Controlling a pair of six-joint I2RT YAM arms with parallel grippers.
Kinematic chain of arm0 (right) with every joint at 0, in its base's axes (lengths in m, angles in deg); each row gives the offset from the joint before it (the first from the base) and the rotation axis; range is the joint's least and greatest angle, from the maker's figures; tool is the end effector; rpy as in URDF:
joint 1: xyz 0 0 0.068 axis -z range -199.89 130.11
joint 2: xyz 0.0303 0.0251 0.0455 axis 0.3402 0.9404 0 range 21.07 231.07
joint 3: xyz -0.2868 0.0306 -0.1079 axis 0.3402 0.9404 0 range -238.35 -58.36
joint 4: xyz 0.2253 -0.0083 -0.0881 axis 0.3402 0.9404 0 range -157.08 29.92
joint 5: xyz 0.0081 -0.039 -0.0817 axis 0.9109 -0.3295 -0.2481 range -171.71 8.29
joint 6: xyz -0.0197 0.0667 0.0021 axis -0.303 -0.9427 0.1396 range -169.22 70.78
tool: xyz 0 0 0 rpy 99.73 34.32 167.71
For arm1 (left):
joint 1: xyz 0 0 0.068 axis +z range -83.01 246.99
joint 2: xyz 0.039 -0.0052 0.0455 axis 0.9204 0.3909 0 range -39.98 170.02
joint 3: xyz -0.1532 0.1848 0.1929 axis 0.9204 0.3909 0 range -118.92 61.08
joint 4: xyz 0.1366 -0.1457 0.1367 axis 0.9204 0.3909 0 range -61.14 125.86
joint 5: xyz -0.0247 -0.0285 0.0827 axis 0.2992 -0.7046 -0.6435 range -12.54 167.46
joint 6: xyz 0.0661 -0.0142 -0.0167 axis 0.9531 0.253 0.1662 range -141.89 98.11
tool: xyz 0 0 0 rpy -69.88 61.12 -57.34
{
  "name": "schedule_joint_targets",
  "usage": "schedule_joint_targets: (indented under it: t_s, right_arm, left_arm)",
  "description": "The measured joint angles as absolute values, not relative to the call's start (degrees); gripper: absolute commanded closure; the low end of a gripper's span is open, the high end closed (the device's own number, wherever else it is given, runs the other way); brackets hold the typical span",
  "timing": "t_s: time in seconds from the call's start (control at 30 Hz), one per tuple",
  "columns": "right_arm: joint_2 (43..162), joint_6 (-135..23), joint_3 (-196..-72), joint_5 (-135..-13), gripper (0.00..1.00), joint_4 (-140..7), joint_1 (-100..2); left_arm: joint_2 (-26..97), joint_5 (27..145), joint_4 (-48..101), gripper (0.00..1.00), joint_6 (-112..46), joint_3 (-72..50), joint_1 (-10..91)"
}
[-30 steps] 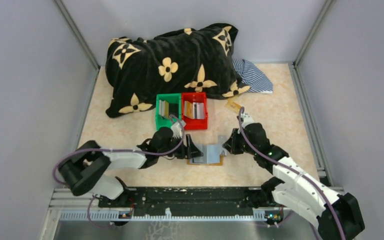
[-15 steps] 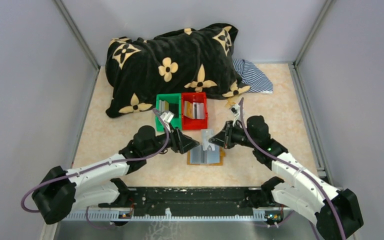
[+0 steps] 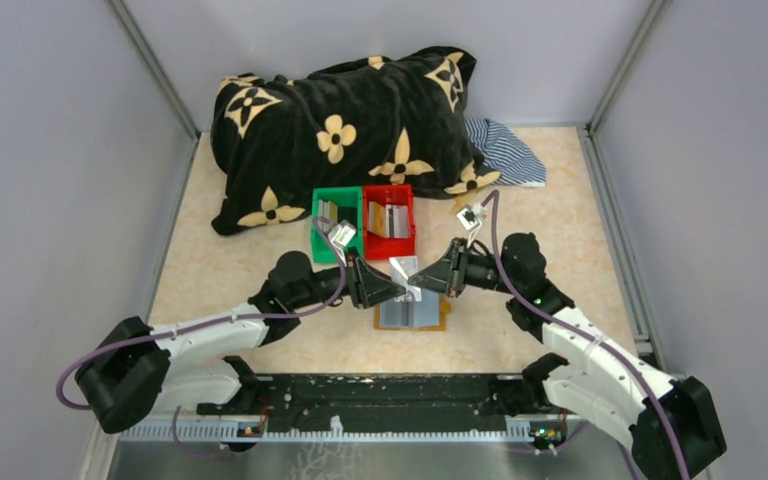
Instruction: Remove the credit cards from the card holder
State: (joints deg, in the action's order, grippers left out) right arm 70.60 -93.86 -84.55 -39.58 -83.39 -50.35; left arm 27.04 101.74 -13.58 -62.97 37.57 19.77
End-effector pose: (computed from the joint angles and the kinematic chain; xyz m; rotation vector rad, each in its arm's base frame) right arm 0.1271 0.1189 0.2940 -0.3933 1.8949 1.5469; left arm 0.1408 -0.1863 0.2767 0.4693 1.7536 -1.4881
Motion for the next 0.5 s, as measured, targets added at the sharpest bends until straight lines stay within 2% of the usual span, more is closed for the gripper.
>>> schedule_joint_targets:
  t_s: [0.07,0.1,0.2,0.33,0.4,0.5]
  right_arm:
    - [70.6,-93.9,-84.5,-39.6,1.0,-83.6,-50.1]
    - [70.6,-93.8,-84.3,-39.7,1.0,-83.9,-50.0]
    - [70.6,-93.6,-84.2,-40.0,1.0,-83.9,-49.5]
    - [70.6,-92.7,-84.2,-40.4,0.66,-83.8,-49.5]
    - [70.6,-92.6,-84.1,-40.8,0.63,-83.4,-49.5]
    - [70.6,-90.8,-84.1,-42.8,0.63,-81.8,-49.7]
  left_arm:
    - [27.1,103.0,-14.5,0.96,-63.2,37.2,19.7]
    - [27.2,103.2,-14.8,1.0,-63.4,36.9,19.7]
    - [27.2,104.0,-14.8,1.0,-63.4,36.3,19.7]
    - [27.2,103.9,-13.6,1.0,-63.2,35.7,19.8]
    - [27.3,103.4,-10.9,1.0,-62.5,34.4,19.8]
    - [27.6,102.2,-5.1,1.0,-61.9,31.5,21.7]
